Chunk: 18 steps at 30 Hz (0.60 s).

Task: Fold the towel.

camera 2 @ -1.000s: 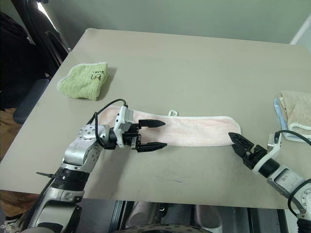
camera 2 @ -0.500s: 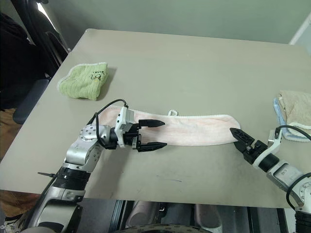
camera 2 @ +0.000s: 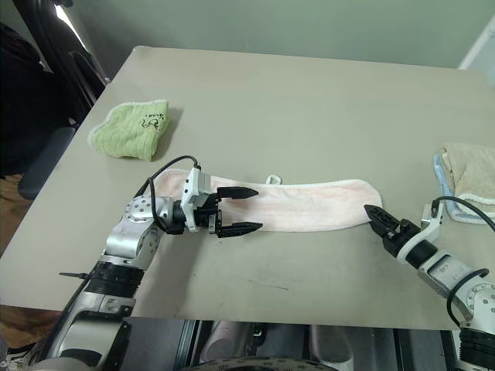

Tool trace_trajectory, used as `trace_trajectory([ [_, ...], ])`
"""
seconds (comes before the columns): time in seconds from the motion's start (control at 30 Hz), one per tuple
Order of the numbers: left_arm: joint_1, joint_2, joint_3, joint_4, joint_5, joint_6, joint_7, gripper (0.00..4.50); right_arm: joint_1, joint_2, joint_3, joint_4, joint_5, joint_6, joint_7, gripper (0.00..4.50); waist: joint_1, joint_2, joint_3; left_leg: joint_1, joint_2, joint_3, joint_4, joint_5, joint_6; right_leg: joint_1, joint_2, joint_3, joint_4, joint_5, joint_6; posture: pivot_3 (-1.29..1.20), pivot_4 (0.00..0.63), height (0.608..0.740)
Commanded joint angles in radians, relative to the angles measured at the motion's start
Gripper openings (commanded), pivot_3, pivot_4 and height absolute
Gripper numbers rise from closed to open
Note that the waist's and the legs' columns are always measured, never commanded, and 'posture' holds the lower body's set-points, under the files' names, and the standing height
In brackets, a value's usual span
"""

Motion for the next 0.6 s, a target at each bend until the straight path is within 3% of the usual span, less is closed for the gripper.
trace_trajectory([
  [0.03, 0.005, 0.004, 0.013, 0.012, 0.006, -0.041, -0.009, 4.5, 0.008, -0.015, -0.036, -0.018, 0.015, 0.004, 0.004, 1.26, 0.0, 0.0, 0.0, 0.0, 0.0, 0.0, 0.0, 0.0, 0.0, 0.0, 0.0, 0.0, 0.0, 0.0, -0.001, 0.0, 0.15, 0.733],
  [0.13, 0.011, -0.004, 0.01, 0.034, 0.014, -0.067, -0.013, 4.5, 0.024, -0.015, -0.048, -0.033, 0.03, 0.001, -0.004, 0.17, 0.0, 0.0, 0.0, 0.0, 0.0, 0.0, 0.0, 0.0, 0.001, 0.0, 0.0, 0.0, 0.0, 0.0, -0.001, 0.0, 0.15, 0.733],
  [0.17, 0.011, -0.005, 0.009, 0.04, 0.016, -0.073, -0.014, 4.5, 0.031, -0.015, -0.052, -0.041, 0.036, 0.001, -0.006, 0.02, 0.0, 0.0, 0.0, 0.0, 0.0, 0.0, 0.0, -0.001, 0.0, 0.0, 0.0, 0.0, 0.0, 0.0, -0.001, 0.0, 0.15, 0.733],
  [0.6, -0.03, -0.009, 0.002, 0.085, 0.022, -0.093, -0.027, 4.5, 0.188, -0.086, -0.203, -0.057, 0.078, -0.005, 0.038, 0.02, 0.011, 0.0, 0.0, -0.002, -0.001, 0.0, 0.0, -0.004, -0.002, 0.0, -0.001, 0.0, -0.001, -0.002, 0.0, 0.0, 0.15, 0.733],
])
